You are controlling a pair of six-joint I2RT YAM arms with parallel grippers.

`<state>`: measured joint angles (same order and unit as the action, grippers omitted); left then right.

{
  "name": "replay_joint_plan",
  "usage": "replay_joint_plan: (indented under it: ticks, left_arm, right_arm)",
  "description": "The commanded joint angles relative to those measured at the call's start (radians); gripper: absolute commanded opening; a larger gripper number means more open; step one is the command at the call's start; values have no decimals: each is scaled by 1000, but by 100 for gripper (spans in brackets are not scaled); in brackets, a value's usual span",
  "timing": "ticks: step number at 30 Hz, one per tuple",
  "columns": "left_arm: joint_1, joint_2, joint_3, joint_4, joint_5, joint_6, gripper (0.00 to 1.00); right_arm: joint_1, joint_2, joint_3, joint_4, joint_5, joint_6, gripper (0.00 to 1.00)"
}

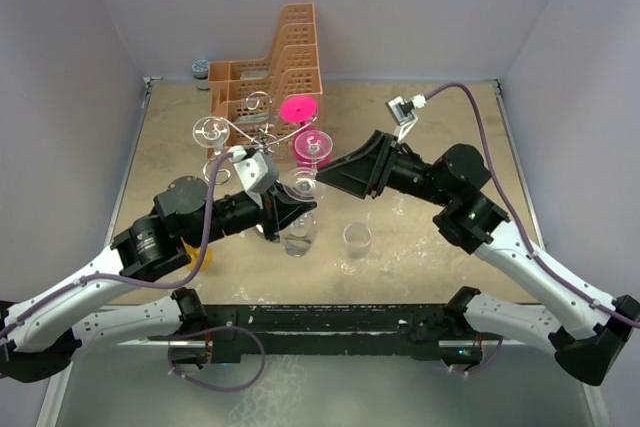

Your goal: Place the wine glass upside down on the wine glass rack

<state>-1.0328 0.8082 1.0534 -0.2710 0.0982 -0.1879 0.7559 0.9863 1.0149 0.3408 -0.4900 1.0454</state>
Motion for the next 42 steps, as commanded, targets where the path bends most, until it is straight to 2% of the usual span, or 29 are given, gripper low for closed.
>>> replay_joint_plan:
  ticks: [1, 6, 10, 12, 18, 22, 24, 28, 31, 35, 42]
  left_arm:
    - [-1, -7, 8, 79, -7, 33, 0]
    - [-1, -5, 5, 83, -6, 45, 0]
    - [-1, -5, -5, 98, -2, 51, 0]
    - [-1, -5, -9, 101, -2, 53, 0]
    - [-1, -15, -27, 122, 49, 57, 0]
    - [-1, -39, -46, 125, 45, 50, 0]
    - [-1, -52, -51, 123, 28, 30, 2]
    - [-1, -73, -43, 103, -5, -25, 23]
    - [-1, -80, -18, 67, -100, -93, 40]
    - [-1, -89, 20, -29, -195, -192, 43]
    - [0, -130, 25, -87, -190, -464, 44]
  right_arm:
    - [15, 7, 8, 3, -36, 38, 57]
    - [29, 7, 3, -21, -47, 65, 52]
    - [34, 2, -2, -18, -54, 103, 43]
    - [35, 7, 5, -21, -55, 134, 35]
    - [34, 59, 103, -232, -116, 207, 13]
    - [36, 34, 100, -285, -104, 284, 0]
    - [34, 27, 88, -281, -109, 325, 0]
    - [36, 23, 86, -278, -108, 381, 0]
    - [35, 24, 96, -278, -100, 402, 0]
    - [36, 22, 108, -287, -66, 413, 0]
    - [34, 0, 92, -287, -35, 418, 0]
